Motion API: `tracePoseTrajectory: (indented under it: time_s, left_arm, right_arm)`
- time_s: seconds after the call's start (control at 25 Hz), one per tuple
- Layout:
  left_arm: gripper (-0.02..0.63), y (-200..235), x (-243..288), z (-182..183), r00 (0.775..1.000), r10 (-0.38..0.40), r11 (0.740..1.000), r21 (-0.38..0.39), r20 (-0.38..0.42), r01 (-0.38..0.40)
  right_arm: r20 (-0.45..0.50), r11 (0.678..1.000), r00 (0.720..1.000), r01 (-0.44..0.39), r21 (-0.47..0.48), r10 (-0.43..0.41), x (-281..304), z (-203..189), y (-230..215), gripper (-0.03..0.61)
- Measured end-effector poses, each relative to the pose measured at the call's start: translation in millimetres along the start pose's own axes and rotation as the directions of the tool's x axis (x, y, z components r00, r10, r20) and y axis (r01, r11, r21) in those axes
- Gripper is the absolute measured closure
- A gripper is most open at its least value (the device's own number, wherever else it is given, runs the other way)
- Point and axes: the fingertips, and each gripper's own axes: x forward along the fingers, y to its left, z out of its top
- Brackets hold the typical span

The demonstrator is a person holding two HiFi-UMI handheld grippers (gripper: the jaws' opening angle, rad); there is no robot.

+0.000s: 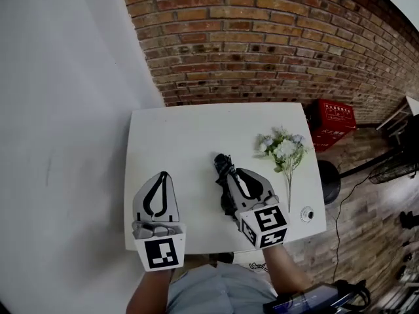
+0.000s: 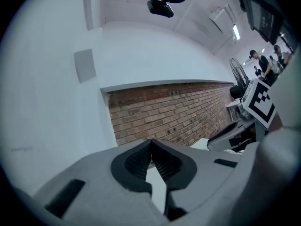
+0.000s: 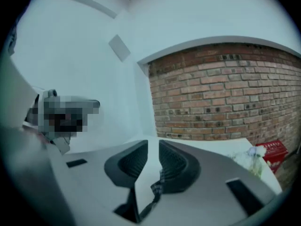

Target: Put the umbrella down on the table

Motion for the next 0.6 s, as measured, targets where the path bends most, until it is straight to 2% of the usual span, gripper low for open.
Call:
tracePoseTrajectory:
  time_s: [0.16,0.32,0.44,0.6]
  left_arm:
    - [0.606,1,-13,37,0.998,0.026,0.999,0.035,0.055,-0.028]
    - [0.604,6,-21,65,0.994,0.053,0.998,0.03,0.098,-0.056]
    - [0.606,5,-28,78,0.989,0.063,0.997,0.037,0.132,-0.069]
    - [0.604,-4,-35,85,0.989,0.059,0.996,0.055,0.137,-0.067]
  right_arm:
    - [0.126,0.996,0.992,0.002,-0.086,0.009,-23,50,12,0.568]
    - [0.217,0.989,0.976,0.037,-0.145,-0.005,-41,89,17,0.574]
    - [0.257,0.984,0.966,0.05,-0.169,-0.005,-52,100,20,0.574]
    - [0.266,0.983,0.964,0.045,-0.178,0.004,-62,102,21,0.574]
